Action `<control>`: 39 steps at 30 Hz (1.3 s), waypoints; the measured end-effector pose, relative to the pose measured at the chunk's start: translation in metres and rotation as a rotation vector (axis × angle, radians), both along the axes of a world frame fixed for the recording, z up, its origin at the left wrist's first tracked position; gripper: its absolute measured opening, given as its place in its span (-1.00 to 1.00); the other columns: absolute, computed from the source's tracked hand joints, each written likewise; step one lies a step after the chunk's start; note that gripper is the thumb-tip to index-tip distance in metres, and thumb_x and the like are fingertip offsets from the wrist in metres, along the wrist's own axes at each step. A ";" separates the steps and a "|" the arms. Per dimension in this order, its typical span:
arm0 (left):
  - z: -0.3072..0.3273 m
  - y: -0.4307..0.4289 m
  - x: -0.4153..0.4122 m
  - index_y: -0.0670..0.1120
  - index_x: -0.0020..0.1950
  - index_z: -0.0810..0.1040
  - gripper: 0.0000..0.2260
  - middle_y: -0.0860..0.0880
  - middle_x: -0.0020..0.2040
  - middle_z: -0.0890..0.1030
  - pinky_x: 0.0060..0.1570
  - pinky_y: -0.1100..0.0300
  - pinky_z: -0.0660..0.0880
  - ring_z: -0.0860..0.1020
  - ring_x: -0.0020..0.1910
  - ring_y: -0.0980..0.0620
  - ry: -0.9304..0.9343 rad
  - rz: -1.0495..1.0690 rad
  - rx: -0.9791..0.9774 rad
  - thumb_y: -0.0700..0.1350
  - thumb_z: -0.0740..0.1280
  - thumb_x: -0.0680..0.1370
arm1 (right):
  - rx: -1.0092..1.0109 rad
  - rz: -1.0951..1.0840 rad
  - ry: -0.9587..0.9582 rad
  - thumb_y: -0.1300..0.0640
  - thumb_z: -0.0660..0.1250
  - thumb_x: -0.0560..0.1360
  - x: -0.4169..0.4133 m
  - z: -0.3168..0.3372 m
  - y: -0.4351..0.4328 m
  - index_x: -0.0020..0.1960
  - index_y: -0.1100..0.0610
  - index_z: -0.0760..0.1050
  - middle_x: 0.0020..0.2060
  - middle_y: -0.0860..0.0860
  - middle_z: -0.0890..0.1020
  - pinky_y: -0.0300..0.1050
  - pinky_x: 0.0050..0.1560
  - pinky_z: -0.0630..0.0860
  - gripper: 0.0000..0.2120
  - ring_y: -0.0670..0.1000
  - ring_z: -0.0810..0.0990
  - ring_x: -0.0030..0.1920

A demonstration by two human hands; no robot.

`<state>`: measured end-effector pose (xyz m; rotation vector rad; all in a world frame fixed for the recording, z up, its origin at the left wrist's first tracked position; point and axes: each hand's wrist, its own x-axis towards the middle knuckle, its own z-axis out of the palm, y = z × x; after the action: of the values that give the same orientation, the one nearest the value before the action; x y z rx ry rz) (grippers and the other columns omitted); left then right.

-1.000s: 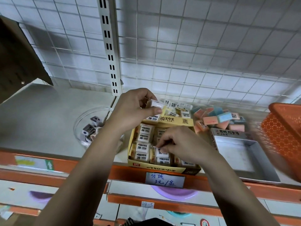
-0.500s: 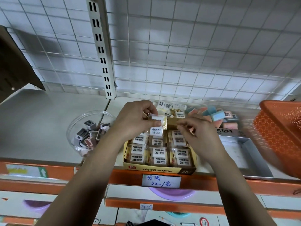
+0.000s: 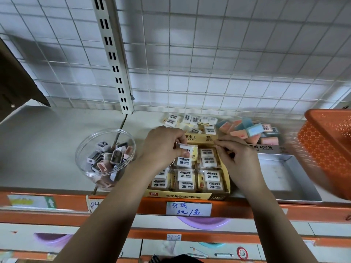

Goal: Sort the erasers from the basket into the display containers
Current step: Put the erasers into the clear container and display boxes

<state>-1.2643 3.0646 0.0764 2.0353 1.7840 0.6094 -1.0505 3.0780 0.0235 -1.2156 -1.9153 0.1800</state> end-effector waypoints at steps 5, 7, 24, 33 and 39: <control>-0.003 0.005 0.001 0.06 -0.03 0.58 -0.74 0.12 -0.02 0.50 0.02 0.20 0.31 0.45 -0.04 0.13 0.132 -0.014 0.037 0.09 0.52 0.36 | 0.004 0.010 0.025 0.36 0.42 0.46 0.000 -0.001 0.001 0.03 0.23 0.67 0.00 0.05 0.65 -0.44 0.04 0.47 -0.83 -0.16 0.55 0.01; -0.002 0.008 0.000 0.09 -0.06 0.51 -0.70 0.13 -0.03 0.46 0.02 0.17 0.34 0.47 -0.02 0.11 0.130 0.004 0.022 0.11 0.53 0.34 | 0.003 0.009 0.023 0.35 0.42 0.46 0.000 -0.002 0.001 0.03 0.23 0.67 0.00 0.06 0.65 -0.39 0.05 0.49 -0.83 -0.12 0.58 0.01; 0.008 0.006 -0.017 0.08 -0.08 0.55 -0.93 0.13 -0.09 0.61 -0.04 0.07 0.54 0.57 -0.08 0.14 -0.060 0.096 0.204 0.01 0.42 0.51 | -0.362 0.106 -0.394 0.09 0.39 0.52 -0.030 0.054 0.093 0.16 0.06 0.61 0.10 -0.02 0.62 -0.11 0.08 0.47 -0.78 -0.02 0.57 0.06; 0.028 0.005 -0.042 0.08 -0.14 0.55 -0.92 0.17 -0.18 0.62 -0.01 0.12 0.55 0.61 -0.15 0.19 -0.112 0.170 0.234 -0.04 0.44 0.50 | -0.412 0.277 -0.600 -0.02 0.42 0.49 -0.092 0.041 0.148 0.23 0.12 0.57 0.14 0.06 0.61 -0.18 0.06 0.39 -0.63 0.02 0.53 0.11; 0.033 0.010 -0.063 0.06 -0.15 0.56 -0.92 0.15 -0.21 0.63 -0.01 0.09 0.55 0.62 -0.17 0.13 -0.126 0.223 0.244 -0.06 0.45 0.48 | -0.522 0.257 -0.660 -0.08 0.49 0.42 -0.119 0.040 0.158 0.31 0.12 0.49 0.21 0.07 0.55 -0.13 0.14 0.40 -0.46 0.07 0.50 0.22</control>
<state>-1.3275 3.0745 0.1094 1.9079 1.9557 1.0443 -1.1698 3.2363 0.0632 -1.4807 -2.7178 0.4865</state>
